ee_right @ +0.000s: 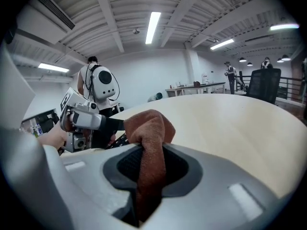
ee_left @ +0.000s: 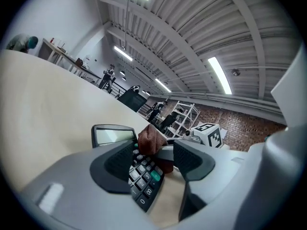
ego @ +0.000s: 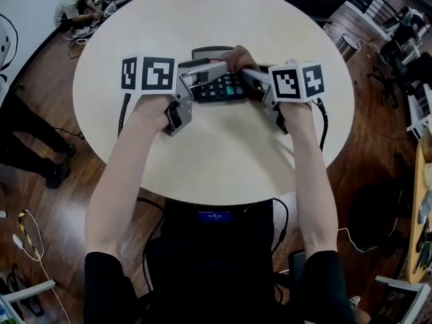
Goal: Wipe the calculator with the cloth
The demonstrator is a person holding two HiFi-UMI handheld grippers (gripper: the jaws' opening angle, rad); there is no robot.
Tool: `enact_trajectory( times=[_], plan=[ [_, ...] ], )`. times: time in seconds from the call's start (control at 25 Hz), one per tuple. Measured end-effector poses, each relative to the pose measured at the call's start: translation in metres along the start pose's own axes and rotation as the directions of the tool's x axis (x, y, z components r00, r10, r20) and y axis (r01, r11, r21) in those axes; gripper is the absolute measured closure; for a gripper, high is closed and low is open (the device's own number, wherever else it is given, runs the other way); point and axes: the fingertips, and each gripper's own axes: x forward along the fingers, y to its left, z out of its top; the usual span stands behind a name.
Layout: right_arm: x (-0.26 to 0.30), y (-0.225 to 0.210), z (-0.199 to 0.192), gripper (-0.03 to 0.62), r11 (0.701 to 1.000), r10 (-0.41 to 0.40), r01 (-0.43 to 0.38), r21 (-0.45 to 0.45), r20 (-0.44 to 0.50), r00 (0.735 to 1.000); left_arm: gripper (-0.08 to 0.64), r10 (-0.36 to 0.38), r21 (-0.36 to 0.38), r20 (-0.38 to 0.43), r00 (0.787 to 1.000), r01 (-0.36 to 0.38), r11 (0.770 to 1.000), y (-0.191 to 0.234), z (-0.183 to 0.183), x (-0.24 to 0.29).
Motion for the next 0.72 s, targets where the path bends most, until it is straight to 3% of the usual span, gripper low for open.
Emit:
enact_trajectory(
  times=[0.44, 0.72],
  plan=[
    [0.002, 0.004, 0.006, 0.509, 0.995, 0.049, -0.052, 0.087, 0.033, 0.998, 0.29, 0.028, -0.069, 0.063, 0.998, -0.024, 0.997, 0.014, 0.014, 0.003],
    [-0.002, 0.008, 0.008, 0.509, 0.993, 0.067, -0.072, 0.094, 0.053, 0.996, 0.29, 0.025, -0.042, 0.059, 0.998, -0.023, 0.999, 0.011, 0.015, 0.001]
  ],
)
